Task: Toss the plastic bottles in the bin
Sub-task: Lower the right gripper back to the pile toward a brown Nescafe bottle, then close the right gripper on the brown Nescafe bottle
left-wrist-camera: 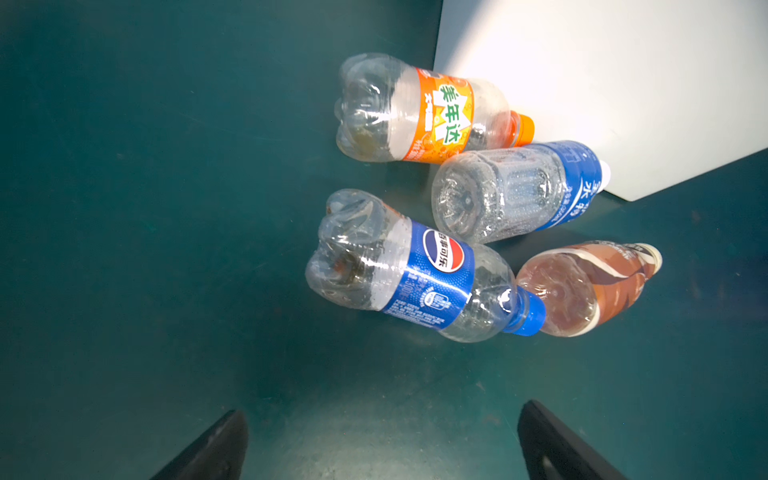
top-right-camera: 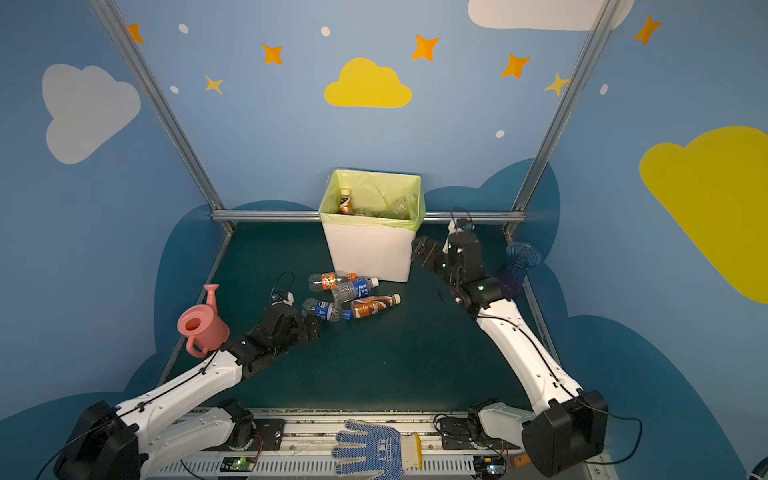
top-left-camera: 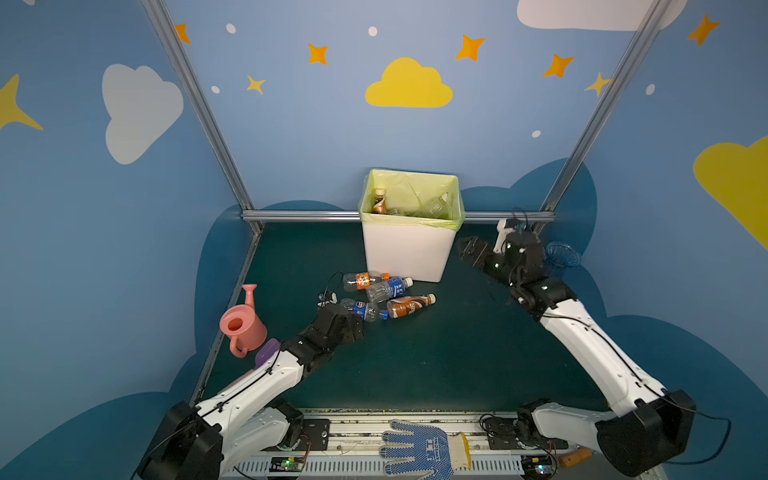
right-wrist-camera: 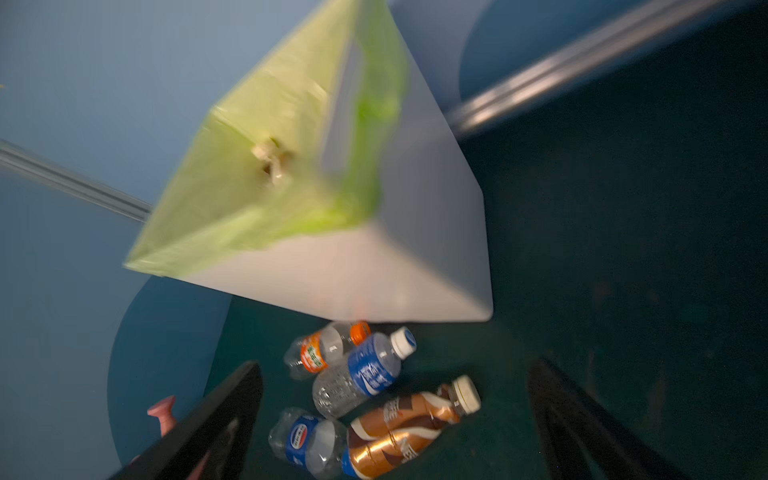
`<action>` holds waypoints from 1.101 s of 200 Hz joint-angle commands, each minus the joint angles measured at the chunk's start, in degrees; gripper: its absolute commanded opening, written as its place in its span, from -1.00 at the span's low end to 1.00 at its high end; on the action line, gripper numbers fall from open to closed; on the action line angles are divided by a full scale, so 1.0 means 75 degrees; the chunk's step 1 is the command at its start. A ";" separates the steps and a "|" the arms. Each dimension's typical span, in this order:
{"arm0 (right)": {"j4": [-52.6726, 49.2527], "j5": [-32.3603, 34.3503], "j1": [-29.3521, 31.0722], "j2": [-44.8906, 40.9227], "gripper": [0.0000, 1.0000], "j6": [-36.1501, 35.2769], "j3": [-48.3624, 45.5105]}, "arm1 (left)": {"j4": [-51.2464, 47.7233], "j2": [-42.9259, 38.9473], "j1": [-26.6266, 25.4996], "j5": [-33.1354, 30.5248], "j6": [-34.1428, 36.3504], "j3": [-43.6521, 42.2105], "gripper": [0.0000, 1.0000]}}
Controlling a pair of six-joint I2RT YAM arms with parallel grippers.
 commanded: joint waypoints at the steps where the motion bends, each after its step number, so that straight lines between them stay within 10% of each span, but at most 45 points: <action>1: 0.1545 -0.0395 0.0318 -0.0538 0.96 0.1797 -0.1400 | -0.0091 -0.0065 -0.0024 -0.0258 -0.0059 -0.0098 1.00; 98: 0.4077 -0.0805 0.2338 0.2893 0.95 0.4318 -0.2038 | -0.0262 -0.0983 -0.0027 -0.0771 -0.0422 -0.0707 1.00; 220: 0.4561 -0.0458 0.2479 0.4862 0.71 0.5452 -0.1094 | -0.0035 -0.1671 -0.0024 -0.0952 -0.0317 -0.1211 1.00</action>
